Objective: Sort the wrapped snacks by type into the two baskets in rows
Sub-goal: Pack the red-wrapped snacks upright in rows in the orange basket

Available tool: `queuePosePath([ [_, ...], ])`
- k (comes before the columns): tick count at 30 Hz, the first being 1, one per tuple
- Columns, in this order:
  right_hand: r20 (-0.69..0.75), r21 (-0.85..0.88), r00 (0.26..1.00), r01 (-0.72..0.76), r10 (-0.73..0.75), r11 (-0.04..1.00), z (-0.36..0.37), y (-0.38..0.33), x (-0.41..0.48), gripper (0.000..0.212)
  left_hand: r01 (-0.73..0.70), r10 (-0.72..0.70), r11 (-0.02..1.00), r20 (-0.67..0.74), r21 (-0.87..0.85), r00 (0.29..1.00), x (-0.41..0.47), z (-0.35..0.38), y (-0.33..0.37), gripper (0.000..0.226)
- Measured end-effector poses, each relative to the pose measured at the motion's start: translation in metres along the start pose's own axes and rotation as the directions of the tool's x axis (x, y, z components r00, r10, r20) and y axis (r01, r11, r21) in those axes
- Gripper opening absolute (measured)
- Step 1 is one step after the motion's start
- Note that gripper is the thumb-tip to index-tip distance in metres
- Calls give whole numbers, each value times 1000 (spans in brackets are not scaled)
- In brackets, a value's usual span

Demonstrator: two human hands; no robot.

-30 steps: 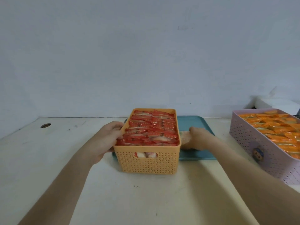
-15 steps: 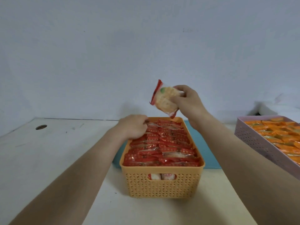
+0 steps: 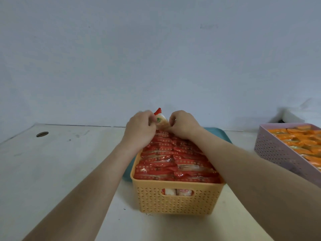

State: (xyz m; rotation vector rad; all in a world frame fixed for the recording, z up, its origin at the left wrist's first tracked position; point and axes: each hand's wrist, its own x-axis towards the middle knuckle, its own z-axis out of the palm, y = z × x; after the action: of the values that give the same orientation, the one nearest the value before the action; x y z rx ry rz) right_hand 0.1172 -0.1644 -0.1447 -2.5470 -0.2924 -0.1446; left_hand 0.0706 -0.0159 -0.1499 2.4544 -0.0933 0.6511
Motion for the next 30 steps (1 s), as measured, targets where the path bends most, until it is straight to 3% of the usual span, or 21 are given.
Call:
queuePosePath([
  [2,13,-85,1000,-4,5,996,3,-1,-1,20,14,-14,1000,3,13,1000,5,3,-6,33],
  [4,32,-133,999,-10,14,991,3,-1,-1,8,9,-24,995,151,95,988,12,6,-11,42],
  [7,7,-199,1000,-11,12,980,4,-2,-6,16,-16,-6,993,182,118,983,19,4,-11,27],
  [9,-87,-259,995,30,-55,965,3,-6,-12,18,-110,87,978,130,179,988,22,0,-8,22],
  [13,-189,-312,965,117,-182,943,5,-14,-19,9,-294,249,913,185,282,951,27,-7,-4,18],
  [18,-208,-346,953,139,-220,928,3,-17,-21,5,-354,247,815,278,459,928,22,-1,-3,34],
  [20,-187,-410,960,118,-210,904,1,-18,-22,7,-360,182,759,354,543,917,21,1,-4,31],
  [22,-128,-434,975,108,-179,895,0,-18,-22,9,-330,106,757,393,563,913,19,3,-4,27],
  [27,-91,-433,982,111,-166,895,3,-16,-18,8,-230,108,827,256,513,961,22,5,-2,35],
  [30,-74,-340,991,76,-108,937,6,-12,-14,25,-268,74,776,339,571,938,24,5,1,38],
])
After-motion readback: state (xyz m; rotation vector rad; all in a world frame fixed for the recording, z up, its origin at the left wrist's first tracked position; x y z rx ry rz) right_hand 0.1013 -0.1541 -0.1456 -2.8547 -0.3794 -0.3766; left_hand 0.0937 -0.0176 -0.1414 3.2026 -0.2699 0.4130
